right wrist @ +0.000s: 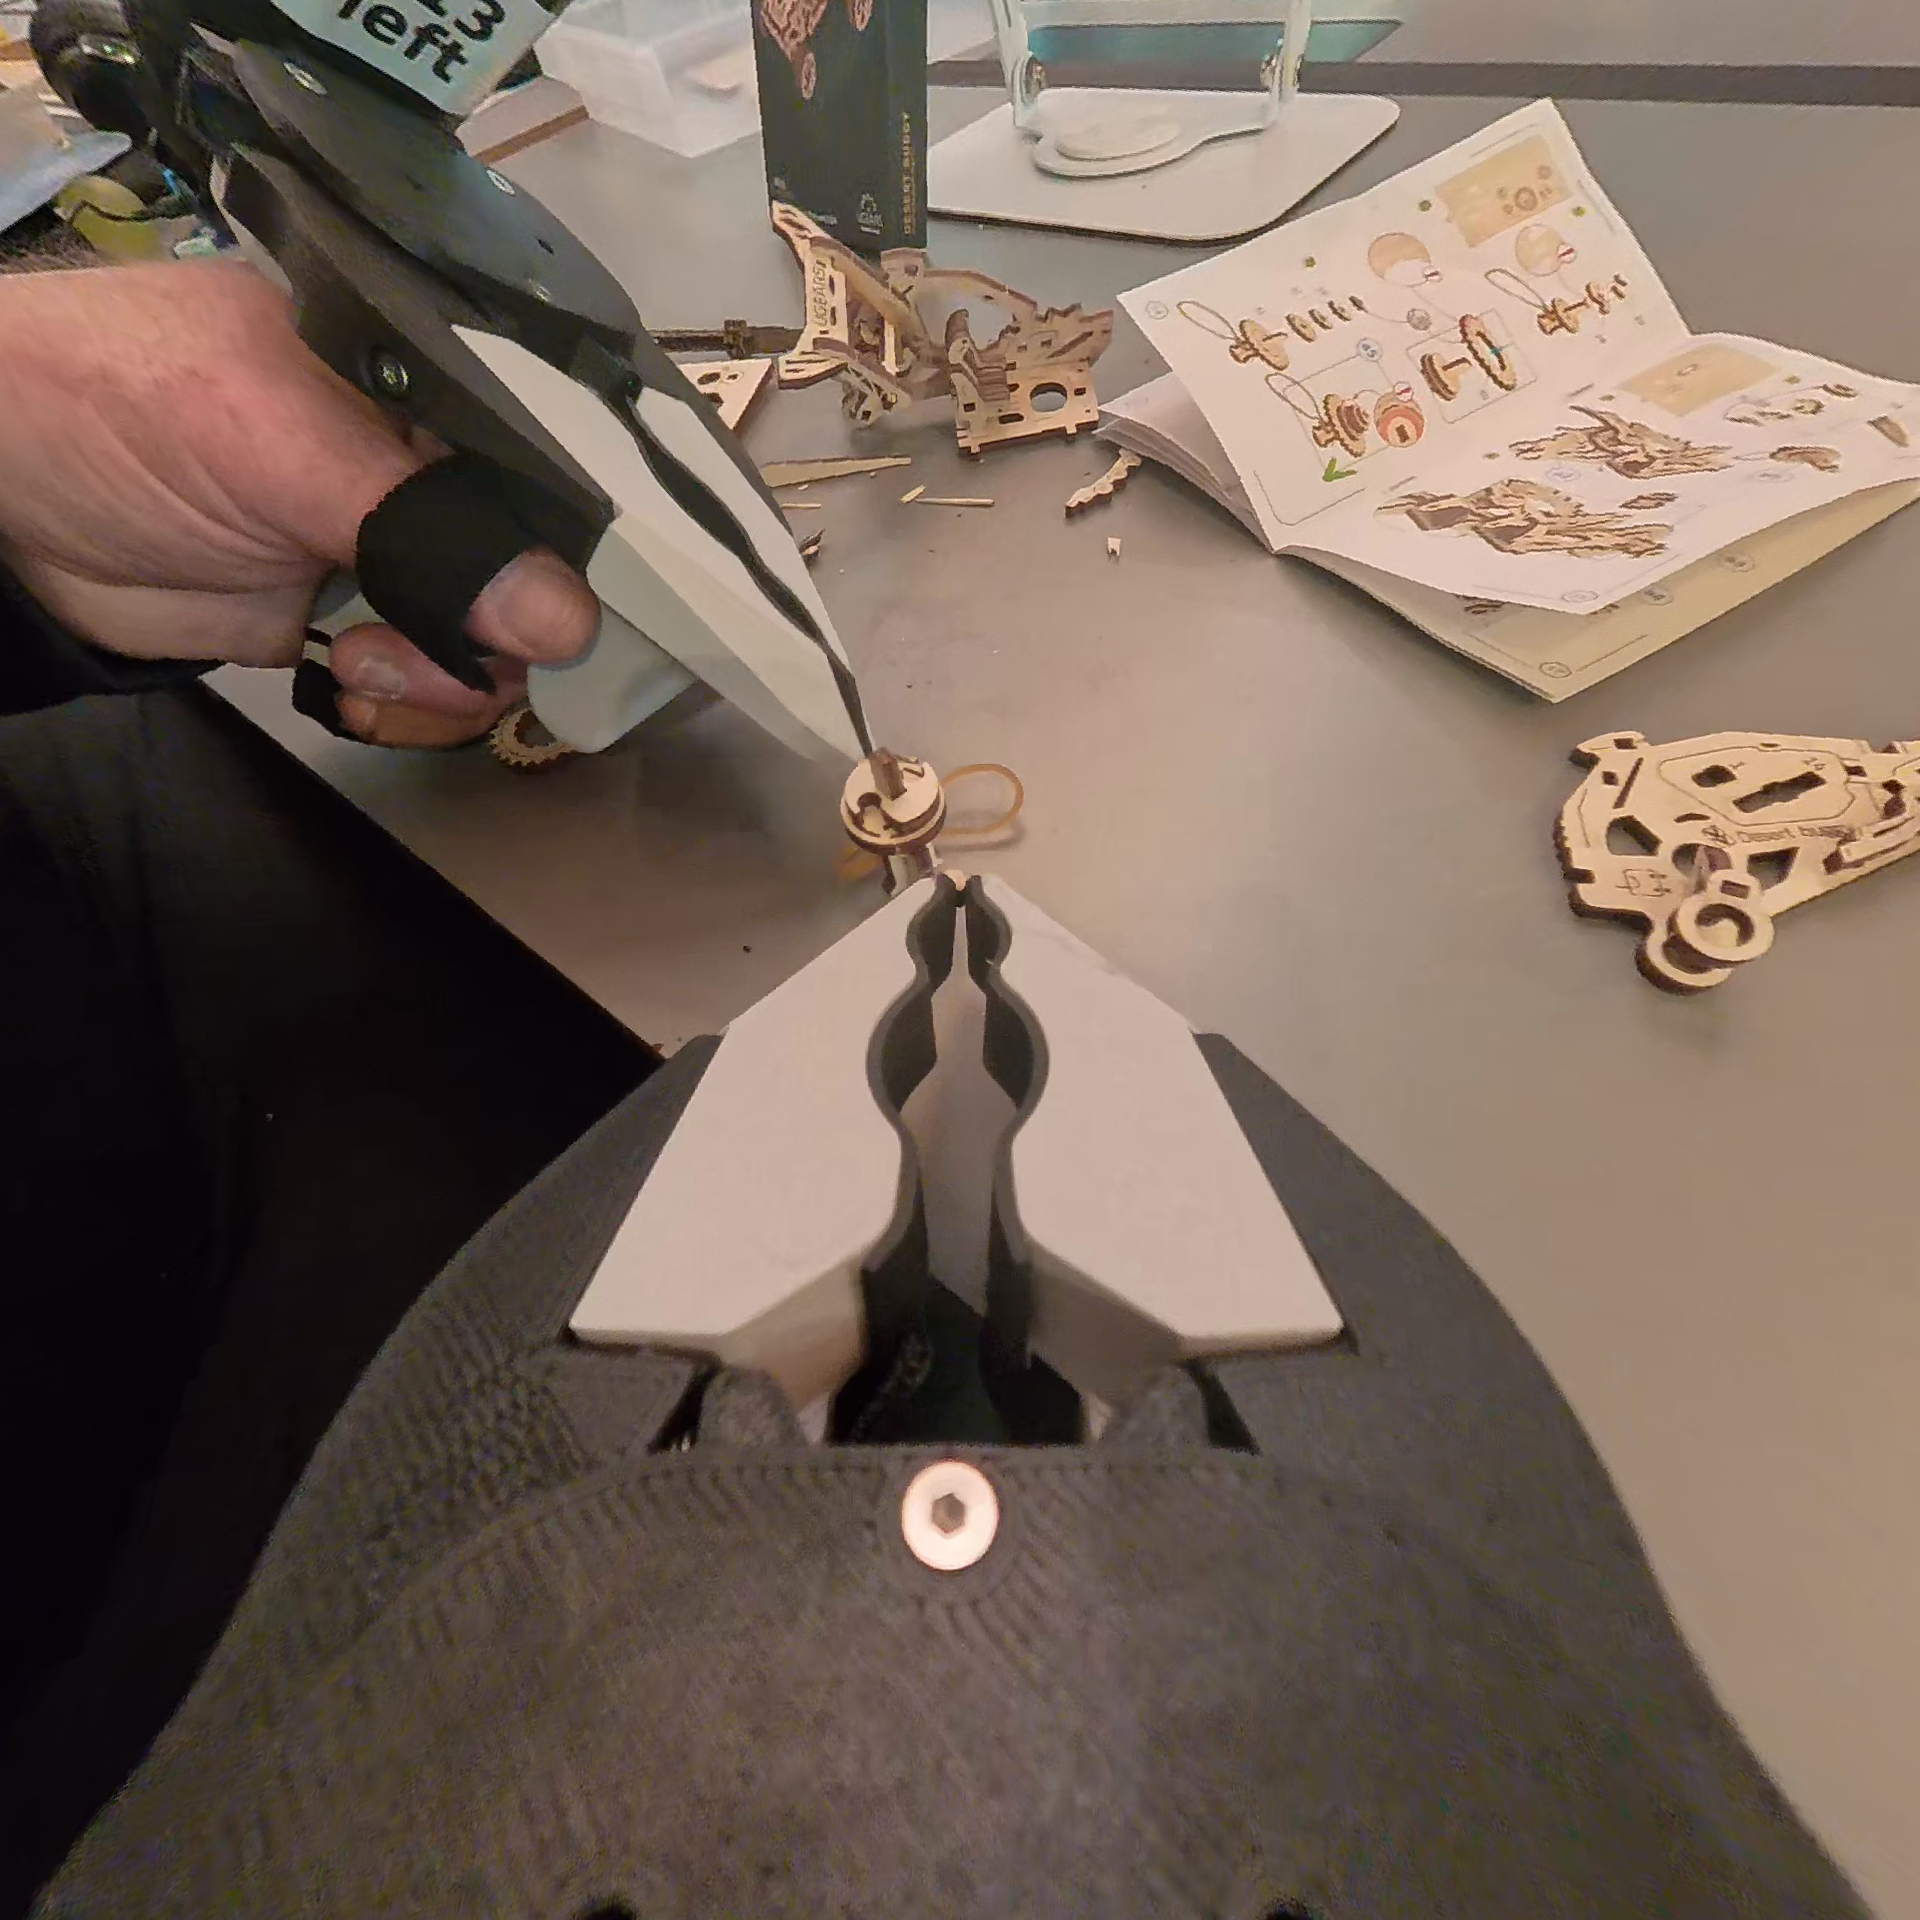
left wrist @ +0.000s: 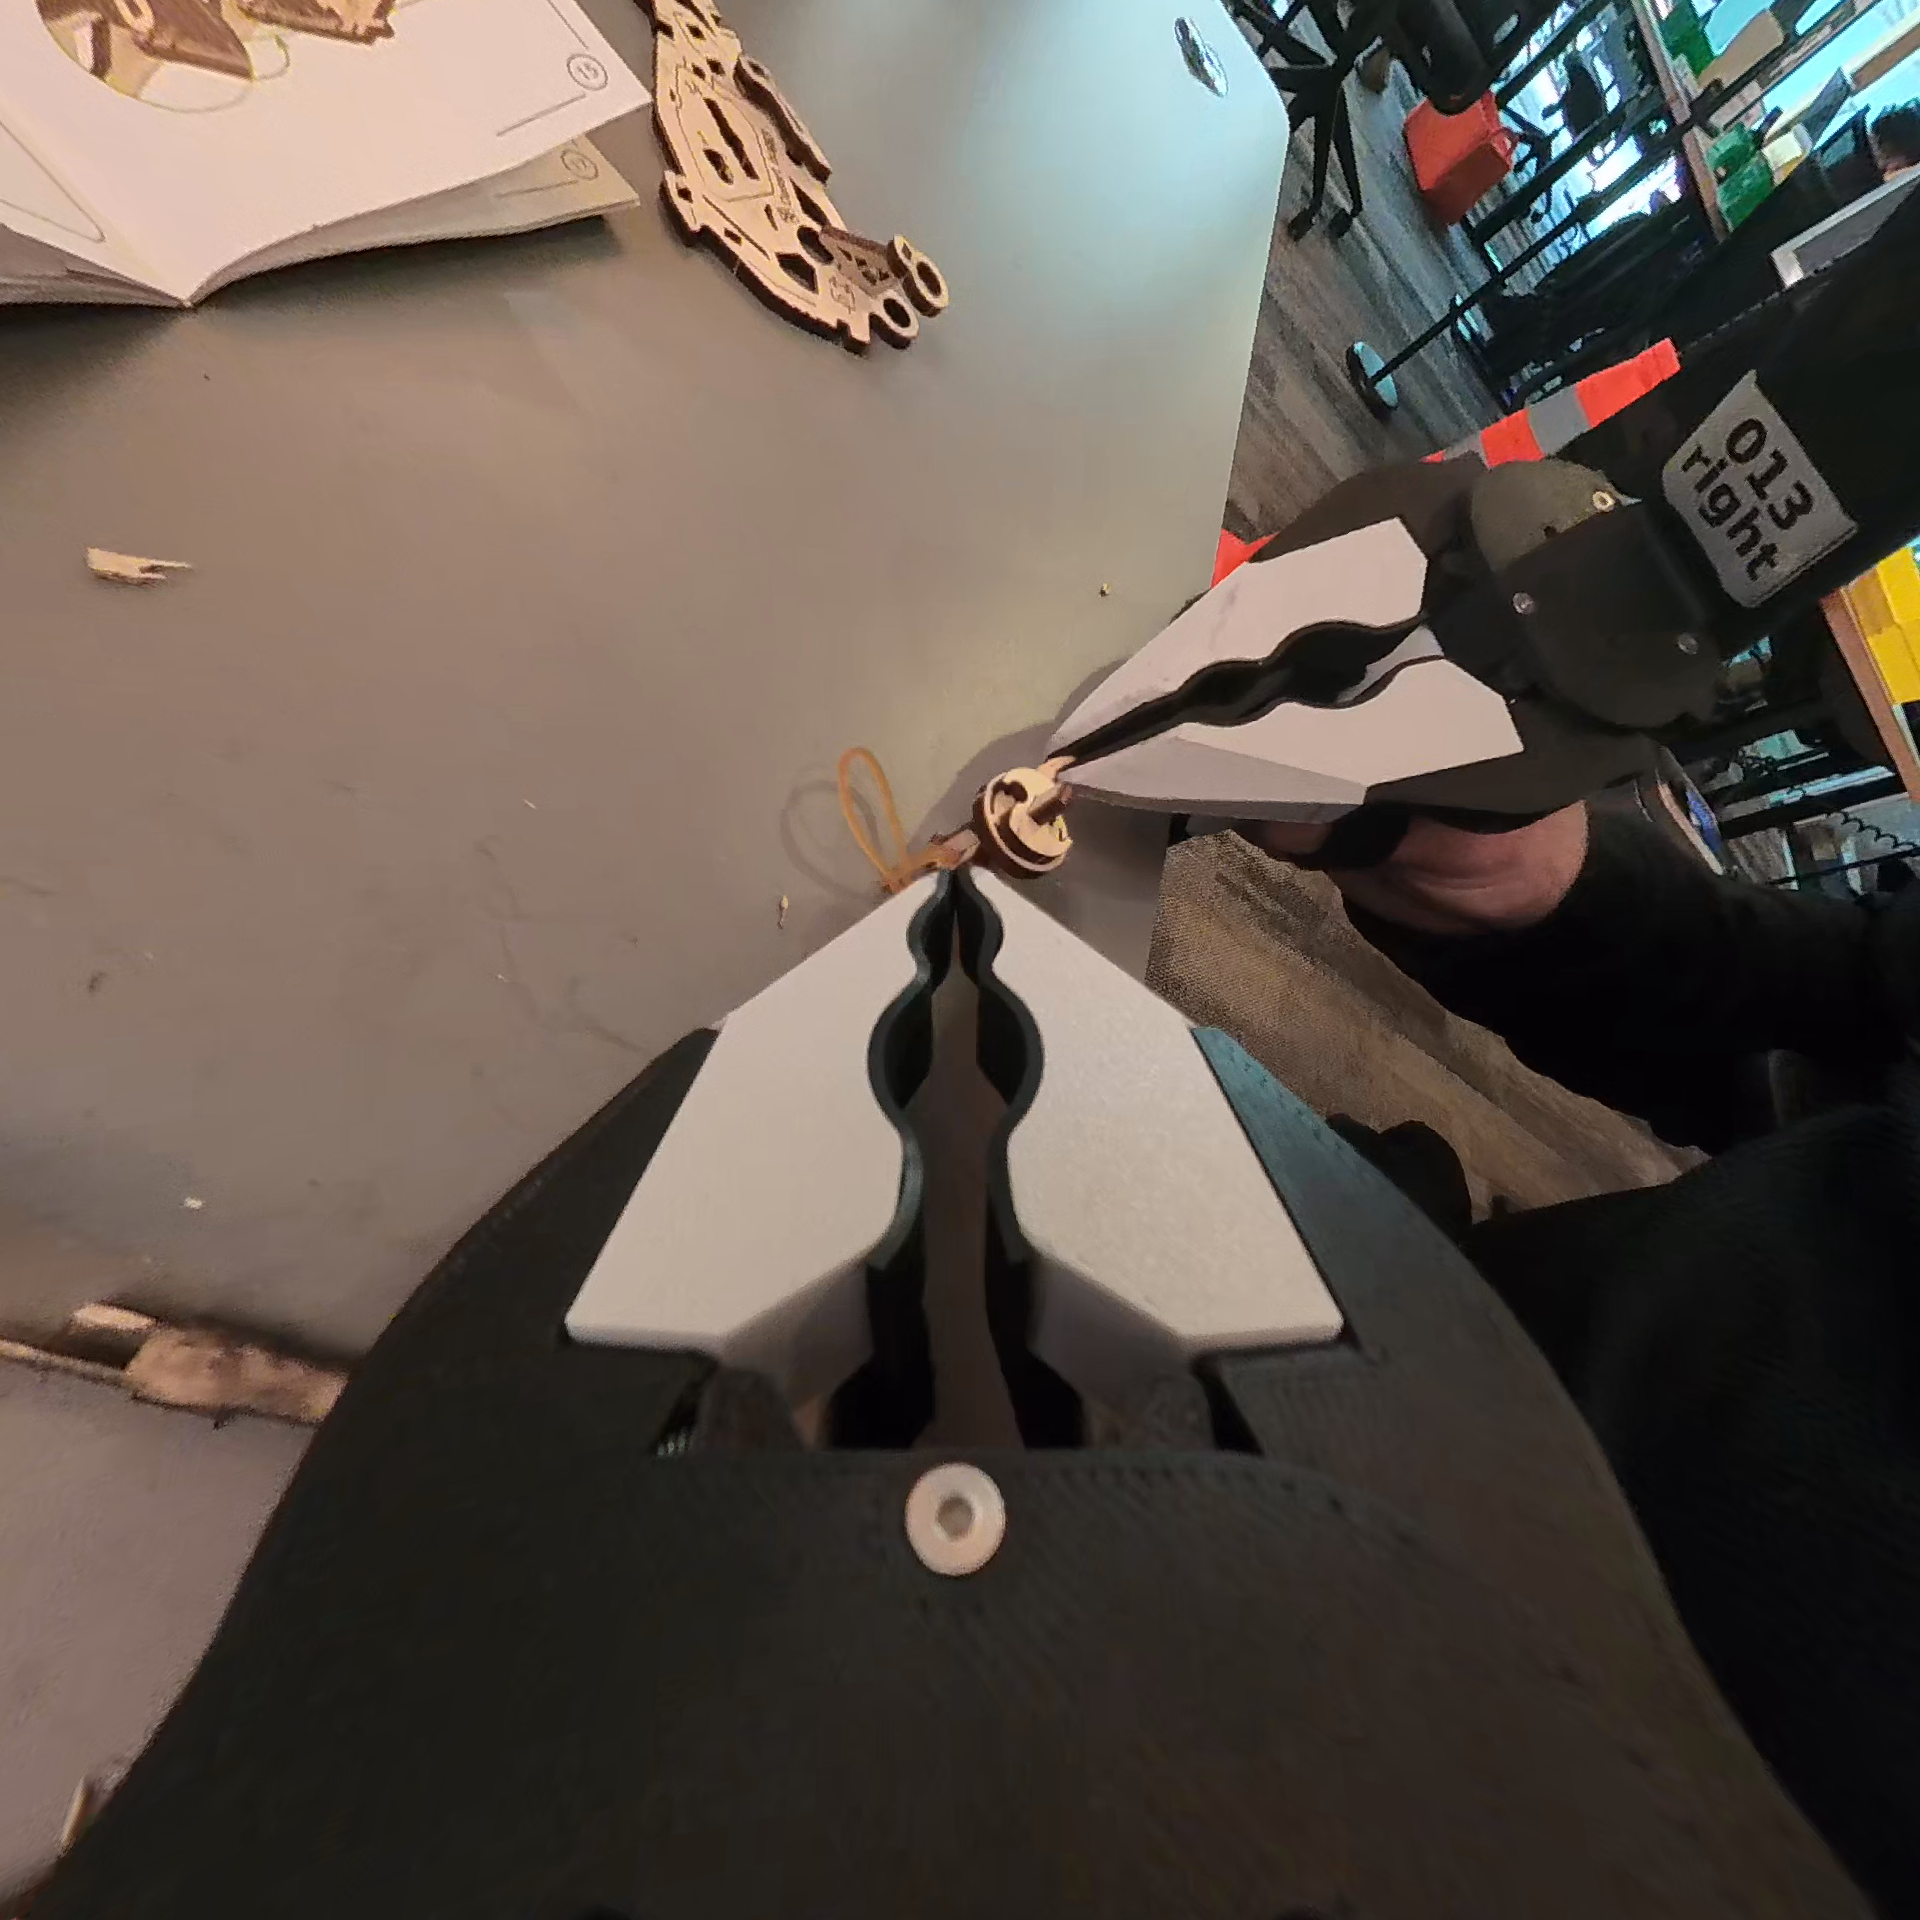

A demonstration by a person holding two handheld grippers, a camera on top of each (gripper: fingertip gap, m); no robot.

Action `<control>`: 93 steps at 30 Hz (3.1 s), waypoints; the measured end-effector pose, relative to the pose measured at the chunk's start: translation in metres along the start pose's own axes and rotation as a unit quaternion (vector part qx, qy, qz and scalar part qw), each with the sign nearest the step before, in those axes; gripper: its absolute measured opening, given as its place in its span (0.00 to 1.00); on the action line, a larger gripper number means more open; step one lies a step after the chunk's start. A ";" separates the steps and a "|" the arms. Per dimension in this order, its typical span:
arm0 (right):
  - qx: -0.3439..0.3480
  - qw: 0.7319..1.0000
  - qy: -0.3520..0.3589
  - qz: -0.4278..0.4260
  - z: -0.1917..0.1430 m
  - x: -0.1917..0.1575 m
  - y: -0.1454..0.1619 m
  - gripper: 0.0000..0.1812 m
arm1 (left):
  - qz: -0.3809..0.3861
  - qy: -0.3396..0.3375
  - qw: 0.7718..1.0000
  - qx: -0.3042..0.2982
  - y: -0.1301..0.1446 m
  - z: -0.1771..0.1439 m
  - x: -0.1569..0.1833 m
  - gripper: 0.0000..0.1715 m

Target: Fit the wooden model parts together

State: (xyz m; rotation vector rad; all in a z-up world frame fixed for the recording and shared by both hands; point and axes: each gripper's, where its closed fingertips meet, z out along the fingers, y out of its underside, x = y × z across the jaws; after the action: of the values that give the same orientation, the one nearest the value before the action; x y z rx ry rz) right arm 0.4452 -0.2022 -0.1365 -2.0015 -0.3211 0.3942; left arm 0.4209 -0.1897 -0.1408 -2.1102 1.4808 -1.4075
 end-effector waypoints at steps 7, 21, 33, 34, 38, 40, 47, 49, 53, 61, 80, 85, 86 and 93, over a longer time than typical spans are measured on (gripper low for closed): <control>0.002 1.000 0.011 0.011 -0.003 -0.001 -0.001 0.00 | 0.001 -0.001 1.000 -0.010 0.004 0.001 0.002 0.00; 0.018 0.999 0.007 0.031 -0.002 -0.009 -0.001 0.00 | 0.015 -0.002 1.000 -0.027 0.012 0.008 0.011 0.00; 0.041 0.998 -0.037 -0.012 -0.004 -0.016 -0.018 0.00 | 0.022 -0.003 1.000 -0.018 0.008 0.003 0.011 0.00; 0.041 0.998 -0.035 -0.019 -0.002 -0.017 -0.019 0.00 | 0.021 -0.002 1.000 -0.016 0.008 0.004 0.012 0.00; 0.027 0.998 -0.019 -0.053 0.003 -0.016 -0.020 0.00 | 0.024 -0.003 1.000 -0.016 0.008 0.004 0.012 0.00; 0.017 0.997 -0.010 -0.072 0.005 -0.016 -0.018 0.00 | 0.024 -0.002 1.000 -0.014 0.007 0.003 0.012 0.00; -0.001 0.995 0.004 -0.100 0.007 -0.018 -0.016 0.00 | 0.023 0.002 1.000 -0.013 0.008 0.004 0.012 0.00; -0.003 0.995 0.009 -0.102 0.008 -0.017 -0.016 0.00 | 0.023 0.002 1.000 -0.014 0.008 0.005 0.013 0.00; -0.007 0.995 0.011 -0.101 0.008 -0.016 -0.014 0.00 | 0.023 0.002 1.000 -0.014 0.008 0.005 0.013 0.00; -0.013 0.995 0.008 -0.097 0.007 -0.017 -0.014 0.01 | 0.023 0.002 1.000 -0.013 0.008 0.005 0.013 0.00; 0.017 0.997 0.019 -0.066 -0.019 0.009 -0.016 0.02 | 0.088 -0.088 0.992 0.011 0.013 -0.081 0.006 0.12; 0.022 0.998 0.024 -0.053 -0.025 0.023 -0.016 0.02 | 0.156 -0.294 0.942 -0.037 0.052 -0.200 -0.059 0.12; 0.022 0.998 0.025 -0.052 -0.025 0.025 -0.017 0.02 | 0.159 -0.338 0.926 -0.058 0.065 -0.227 -0.075 0.12; 0.021 0.997 0.026 -0.063 -0.023 0.022 -0.027 0.02 | 0.088 -0.379 0.916 -0.102 0.129 -0.303 -0.111 0.10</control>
State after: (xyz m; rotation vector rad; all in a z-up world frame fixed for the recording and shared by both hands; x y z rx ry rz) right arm 0.4733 -0.2000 -0.1055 -1.9355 -0.4007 0.2678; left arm 0.0983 -0.0597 -0.1266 -2.1795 1.4463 -0.2883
